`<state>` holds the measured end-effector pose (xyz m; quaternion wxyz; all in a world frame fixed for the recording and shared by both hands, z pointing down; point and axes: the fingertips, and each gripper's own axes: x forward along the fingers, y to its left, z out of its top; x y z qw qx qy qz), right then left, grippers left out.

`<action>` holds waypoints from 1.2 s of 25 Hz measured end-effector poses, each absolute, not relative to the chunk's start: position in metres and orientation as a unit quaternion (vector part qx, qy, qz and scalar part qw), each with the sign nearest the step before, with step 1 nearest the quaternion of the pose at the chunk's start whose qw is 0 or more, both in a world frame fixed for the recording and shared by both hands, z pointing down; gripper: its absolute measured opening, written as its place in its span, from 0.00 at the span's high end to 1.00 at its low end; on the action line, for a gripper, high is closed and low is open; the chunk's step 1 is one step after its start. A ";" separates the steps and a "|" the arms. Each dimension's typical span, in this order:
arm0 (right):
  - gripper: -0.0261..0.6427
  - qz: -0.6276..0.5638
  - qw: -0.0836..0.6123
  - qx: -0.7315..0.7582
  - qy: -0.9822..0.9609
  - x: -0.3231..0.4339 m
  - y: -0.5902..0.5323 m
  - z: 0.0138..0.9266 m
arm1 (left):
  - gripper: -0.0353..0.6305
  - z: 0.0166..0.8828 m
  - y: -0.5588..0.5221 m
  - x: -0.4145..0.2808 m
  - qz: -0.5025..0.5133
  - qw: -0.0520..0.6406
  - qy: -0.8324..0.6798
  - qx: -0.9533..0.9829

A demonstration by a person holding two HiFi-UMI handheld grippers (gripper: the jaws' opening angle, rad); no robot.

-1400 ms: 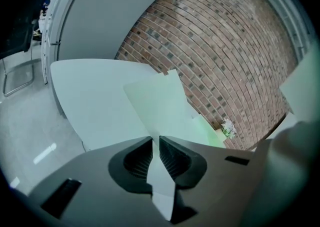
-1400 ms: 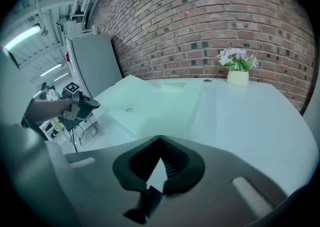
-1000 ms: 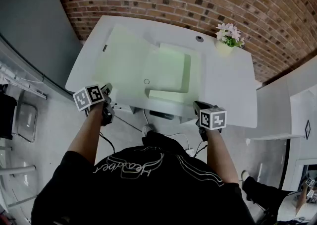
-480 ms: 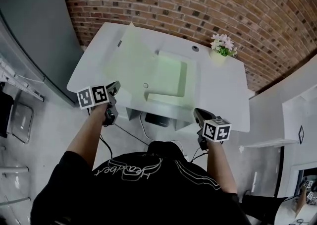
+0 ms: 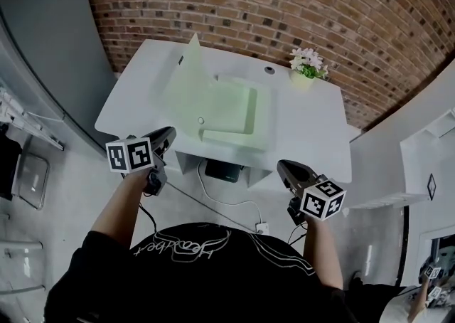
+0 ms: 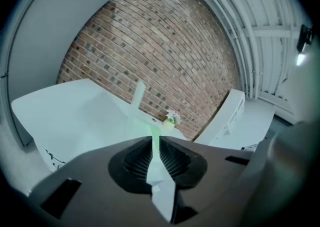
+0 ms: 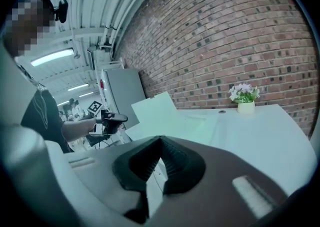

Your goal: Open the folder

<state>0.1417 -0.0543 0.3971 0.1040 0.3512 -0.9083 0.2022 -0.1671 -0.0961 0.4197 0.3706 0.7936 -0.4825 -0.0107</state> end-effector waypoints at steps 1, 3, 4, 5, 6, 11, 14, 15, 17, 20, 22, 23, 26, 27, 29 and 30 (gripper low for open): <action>0.96 0.203 0.094 0.340 -0.914 0.140 -0.045 0.388 | 0.91 0.412 -0.085 -0.151 -0.013 0.370 -0.467 0.803; 0.96 0.205 0.068 0.309 -0.926 0.133 -0.023 0.367 | 0.91 0.396 -0.057 -0.117 -0.008 0.361 -0.432 0.827; 0.96 0.207 0.053 0.293 -0.932 0.129 -0.010 0.356 | 0.91 0.388 -0.041 -0.099 -0.001 0.352 -0.414 0.839; 0.96 0.209 0.039 0.277 -0.937 0.126 0.002 0.344 | 0.91 0.378 -0.026 -0.082 0.007 0.340 -0.400 0.851; 0.96 0.213 0.025 0.265 -0.940 0.124 0.013 0.334 | 0.92 0.368 -0.012 -0.068 0.013 0.326 -0.389 0.861; 0.96 0.217 -0.015 0.229 -0.949 0.121 0.059 0.299 | 0.92 0.319 0.048 -0.013 -0.003 0.278 -0.351 0.894; 0.96 0.214 -0.046 0.199 -0.955 0.117 0.090 0.285 | 0.92 0.293 0.080 0.004 -0.018 0.247 -0.347 0.905; 0.96 0.216 -0.055 0.192 -0.956 0.116 0.100 0.281 | 0.92 0.287 0.090 0.008 -0.022 0.241 -0.344 0.907; 0.96 0.215 -0.064 0.182 -0.957 0.116 0.118 0.276 | 0.92 0.278 0.109 0.018 -0.027 0.237 -0.334 0.912; 0.96 0.206 -0.070 0.172 -0.961 0.119 0.147 0.271 | 0.92 0.278 0.135 0.029 -0.023 0.222 -0.333 0.916; 0.96 0.202 -0.081 0.170 -0.961 0.125 0.162 0.269 | 0.94 0.282 0.149 0.035 -0.017 0.209 -0.342 0.916; 0.96 0.204 -0.087 0.170 -0.960 0.129 0.168 0.270 | 0.94 0.285 0.156 0.038 -0.017 0.208 -0.341 0.917; 0.96 0.213 -0.098 0.169 -0.957 0.138 0.185 0.270 | 0.94 0.289 0.175 0.051 -0.017 0.215 -0.328 0.920; 0.96 0.213 -0.101 0.167 -0.957 0.140 0.190 0.268 | 0.94 0.290 0.180 0.054 -0.016 0.215 -0.326 0.921; 0.96 0.218 -0.111 0.160 -0.956 0.142 0.200 0.263 | 0.94 0.289 0.189 0.060 -0.013 0.211 -0.322 0.923; 0.96 0.226 -0.120 0.154 -0.954 0.144 0.205 0.260 | 0.94 0.288 0.192 0.062 -0.013 0.209 -0.321 0.924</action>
